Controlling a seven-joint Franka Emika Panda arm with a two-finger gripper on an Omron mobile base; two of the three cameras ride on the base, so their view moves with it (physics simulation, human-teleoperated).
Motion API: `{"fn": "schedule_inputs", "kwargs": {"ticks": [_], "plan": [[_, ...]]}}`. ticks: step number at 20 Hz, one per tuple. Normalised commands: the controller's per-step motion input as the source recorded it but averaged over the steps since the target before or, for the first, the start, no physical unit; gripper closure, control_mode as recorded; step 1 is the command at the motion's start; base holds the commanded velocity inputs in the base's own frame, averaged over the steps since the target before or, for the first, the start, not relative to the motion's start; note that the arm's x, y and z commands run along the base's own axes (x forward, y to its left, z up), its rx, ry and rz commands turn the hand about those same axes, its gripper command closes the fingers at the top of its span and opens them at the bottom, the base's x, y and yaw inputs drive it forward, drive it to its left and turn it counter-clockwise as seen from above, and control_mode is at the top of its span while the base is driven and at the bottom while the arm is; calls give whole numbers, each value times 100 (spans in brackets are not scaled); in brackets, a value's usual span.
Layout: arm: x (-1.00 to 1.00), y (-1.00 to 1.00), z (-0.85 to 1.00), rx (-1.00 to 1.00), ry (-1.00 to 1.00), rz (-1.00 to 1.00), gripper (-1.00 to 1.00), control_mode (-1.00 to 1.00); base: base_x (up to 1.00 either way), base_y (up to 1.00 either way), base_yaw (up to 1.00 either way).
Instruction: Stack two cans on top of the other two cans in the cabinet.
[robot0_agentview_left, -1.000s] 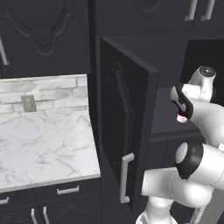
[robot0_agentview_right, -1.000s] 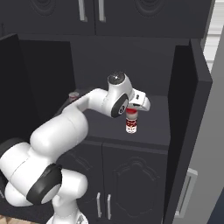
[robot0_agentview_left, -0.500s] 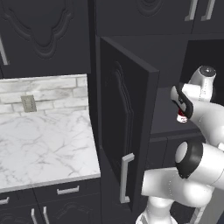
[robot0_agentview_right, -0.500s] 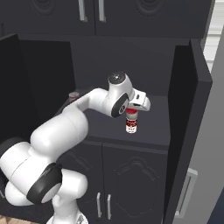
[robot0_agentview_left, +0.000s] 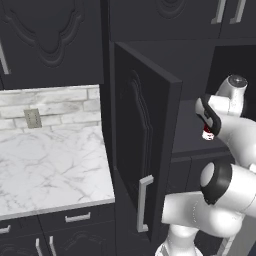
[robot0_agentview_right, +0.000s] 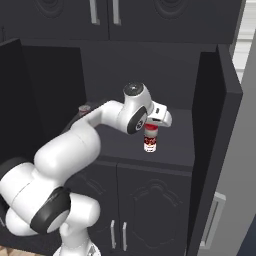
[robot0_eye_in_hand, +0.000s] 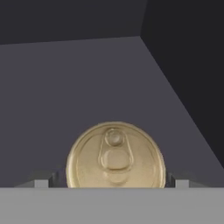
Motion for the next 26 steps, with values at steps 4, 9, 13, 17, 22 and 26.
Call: {"fn": "schedule_inputs", "kwargs": {"ticks": [4,9,13,17,22,26], "plan": [[-10,0,0,0,0,0,-100,-100,0,0,0],[-35,9,-8,0,0,0,-100,-100,0,0,0],[-47,28,-26,0,0,-1,-100,-100,0,0,0],[-57,46,-25,0,-1,0,-100,-100,0,0,0],[-76,43,-22,0,0,5,-100,-100,0,0,0],[-90,42,-21,-3,0,9,-100,-100,0,0,0]]}}
